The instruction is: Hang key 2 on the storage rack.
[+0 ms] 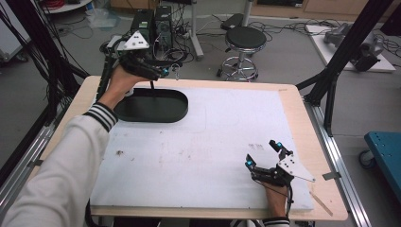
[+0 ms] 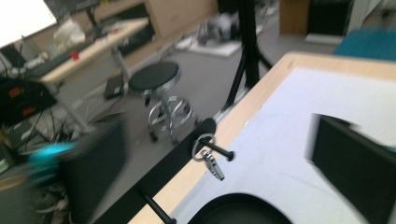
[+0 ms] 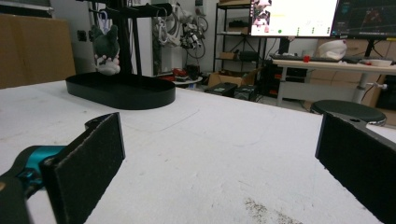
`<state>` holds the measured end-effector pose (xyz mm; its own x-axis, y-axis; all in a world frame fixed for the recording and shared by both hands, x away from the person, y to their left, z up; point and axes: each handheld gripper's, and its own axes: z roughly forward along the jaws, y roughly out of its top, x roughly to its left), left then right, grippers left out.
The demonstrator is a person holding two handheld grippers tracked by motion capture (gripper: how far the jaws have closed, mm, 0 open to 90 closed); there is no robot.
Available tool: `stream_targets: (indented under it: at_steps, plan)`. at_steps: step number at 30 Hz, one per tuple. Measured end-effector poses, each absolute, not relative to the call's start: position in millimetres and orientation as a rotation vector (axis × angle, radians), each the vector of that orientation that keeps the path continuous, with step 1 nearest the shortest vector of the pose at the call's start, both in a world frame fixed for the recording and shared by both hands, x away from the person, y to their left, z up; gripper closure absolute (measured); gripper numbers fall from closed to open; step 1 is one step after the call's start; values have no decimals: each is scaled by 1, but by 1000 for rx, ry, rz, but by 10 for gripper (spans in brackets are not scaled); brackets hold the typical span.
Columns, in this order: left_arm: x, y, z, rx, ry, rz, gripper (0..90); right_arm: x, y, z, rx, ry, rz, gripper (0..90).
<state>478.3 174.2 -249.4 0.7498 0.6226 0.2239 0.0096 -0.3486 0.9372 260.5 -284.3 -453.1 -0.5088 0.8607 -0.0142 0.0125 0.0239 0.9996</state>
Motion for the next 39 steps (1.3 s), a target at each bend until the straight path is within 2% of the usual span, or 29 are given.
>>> stream_targets:
  at_steps: [11, 15, 21, 27, 39]
  plan:
    - [385, 243, -262, 1701, 386, 713, 17, 262, -287, -453, 912, 1605, 1580, 6]
    - [348, 270, -290, 1635, 386, 720, 17, 262, -287, -453, 912, 1605, 1580, 6]
    - [307, 294, -345, 1628, 451, 722, 17, 261, -287, -453, 913, 1603, 1576, 6]
    - [286, 304, -388, 1518, 539, 711, 17, 261, -286, -453, 922, 1606, 1575, 6]
    - [271, 302, -433, 1430, 603, 739, 17, 261, -285, -453, 920, 1608, 1574, 6]
